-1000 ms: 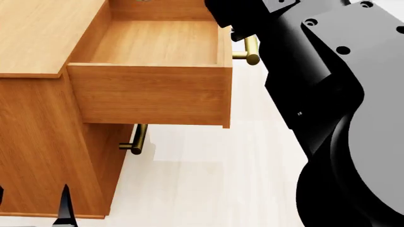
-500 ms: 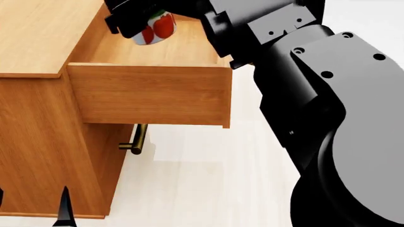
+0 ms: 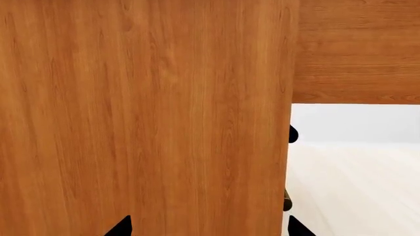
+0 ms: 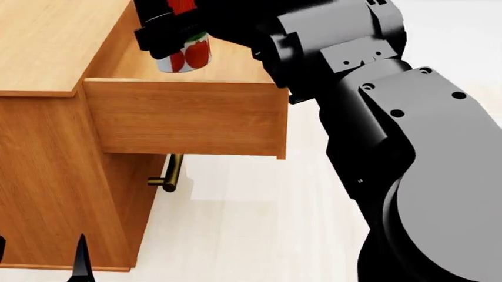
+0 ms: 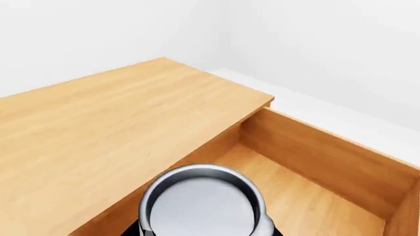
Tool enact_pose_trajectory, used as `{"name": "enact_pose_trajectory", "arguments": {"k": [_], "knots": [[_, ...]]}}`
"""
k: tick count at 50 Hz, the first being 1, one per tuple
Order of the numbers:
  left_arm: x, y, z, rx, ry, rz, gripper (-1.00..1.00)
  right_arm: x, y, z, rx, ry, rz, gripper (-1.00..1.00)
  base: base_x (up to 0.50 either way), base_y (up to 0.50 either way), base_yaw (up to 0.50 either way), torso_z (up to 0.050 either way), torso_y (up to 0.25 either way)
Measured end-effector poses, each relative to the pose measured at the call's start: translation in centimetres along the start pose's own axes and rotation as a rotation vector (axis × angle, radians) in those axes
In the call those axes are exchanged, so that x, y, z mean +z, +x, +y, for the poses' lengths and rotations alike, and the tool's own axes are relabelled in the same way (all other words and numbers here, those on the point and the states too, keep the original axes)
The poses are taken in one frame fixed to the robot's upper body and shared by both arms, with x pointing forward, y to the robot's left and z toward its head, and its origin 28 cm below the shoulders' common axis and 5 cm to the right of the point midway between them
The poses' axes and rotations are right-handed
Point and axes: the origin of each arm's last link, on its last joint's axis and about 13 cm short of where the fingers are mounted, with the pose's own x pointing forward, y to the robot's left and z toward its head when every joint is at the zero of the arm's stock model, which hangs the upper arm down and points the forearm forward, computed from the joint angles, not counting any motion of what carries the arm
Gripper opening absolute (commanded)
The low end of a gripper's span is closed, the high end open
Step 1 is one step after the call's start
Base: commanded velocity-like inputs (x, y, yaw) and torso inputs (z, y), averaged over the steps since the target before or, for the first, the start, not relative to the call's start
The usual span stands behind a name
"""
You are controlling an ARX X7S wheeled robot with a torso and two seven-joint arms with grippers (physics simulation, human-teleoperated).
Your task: Put the ketchup in the top drawer of the cabinet.
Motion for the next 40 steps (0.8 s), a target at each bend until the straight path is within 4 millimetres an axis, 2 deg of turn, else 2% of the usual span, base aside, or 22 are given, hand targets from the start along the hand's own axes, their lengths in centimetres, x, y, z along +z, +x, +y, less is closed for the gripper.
{"name": "enact_pose_trajectory", "arguments": {"k": [15,40], "knots": [[-0.1,0.0,0.0,0.001,0.002,0.005,1.00,-1.3,0.4,-0.2,0.001,0.025,0.018,-1.00,0.00,0.00,0.00,0.000,0.001],[-0.2,0.0,0.1,0.005,0.003,0.007,1.00,-2.1,0.6,-0.2,0.007,0.024,0.024,-1.00,0.00,0.00,0.00,0.000,0.000]]}}
